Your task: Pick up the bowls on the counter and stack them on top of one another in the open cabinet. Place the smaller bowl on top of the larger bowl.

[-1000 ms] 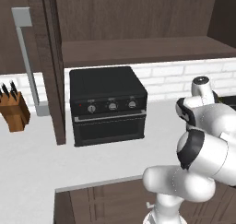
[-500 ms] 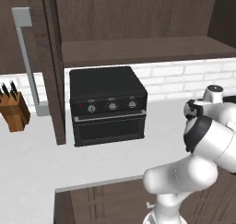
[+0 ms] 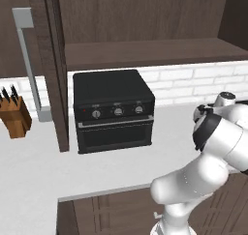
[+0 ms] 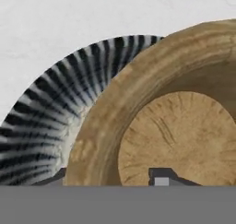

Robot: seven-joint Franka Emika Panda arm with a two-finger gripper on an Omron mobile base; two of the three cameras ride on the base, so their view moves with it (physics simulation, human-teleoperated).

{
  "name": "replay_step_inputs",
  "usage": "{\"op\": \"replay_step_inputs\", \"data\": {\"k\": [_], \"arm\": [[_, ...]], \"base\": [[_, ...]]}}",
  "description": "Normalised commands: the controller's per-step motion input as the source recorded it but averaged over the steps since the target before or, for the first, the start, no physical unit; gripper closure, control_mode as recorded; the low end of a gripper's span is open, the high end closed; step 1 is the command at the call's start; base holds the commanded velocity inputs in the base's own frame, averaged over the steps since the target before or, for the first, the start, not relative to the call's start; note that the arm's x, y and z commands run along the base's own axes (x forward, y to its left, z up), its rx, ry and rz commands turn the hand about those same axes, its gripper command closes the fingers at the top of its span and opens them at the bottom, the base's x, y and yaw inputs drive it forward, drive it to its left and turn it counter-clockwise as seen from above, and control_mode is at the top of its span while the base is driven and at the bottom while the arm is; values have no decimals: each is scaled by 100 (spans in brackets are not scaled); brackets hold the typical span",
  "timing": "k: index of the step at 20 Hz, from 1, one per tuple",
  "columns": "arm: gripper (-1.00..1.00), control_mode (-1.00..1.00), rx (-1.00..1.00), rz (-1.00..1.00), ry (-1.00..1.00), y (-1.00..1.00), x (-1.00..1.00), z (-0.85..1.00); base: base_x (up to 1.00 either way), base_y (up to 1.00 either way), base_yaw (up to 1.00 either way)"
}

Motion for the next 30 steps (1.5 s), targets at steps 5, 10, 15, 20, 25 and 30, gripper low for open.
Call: {"op": "replay_step_inputs", "data": {"k": [5, 10, 15, 20, 25, 30], "arm": [[-100, -100, 0, 0, -18, 56, -31, 86], [-100, -100, -2, 0, -5, 92, -58, 26], [-100, -100, -5, 0, 0, 64, -40, -31], [-100, -100, -7, -6, -12, -43, 0, 0], [-100, -100, -4, -4, 1, -26, 9, -1], [-100, -100, 0, 0, 20, -1, 41, -11]], "base": [[0, 0, 0], [0, 0, 0], [0, 0, 0], [0, 0, 0], [0, 0, 0], [0, 0, 0]]}}
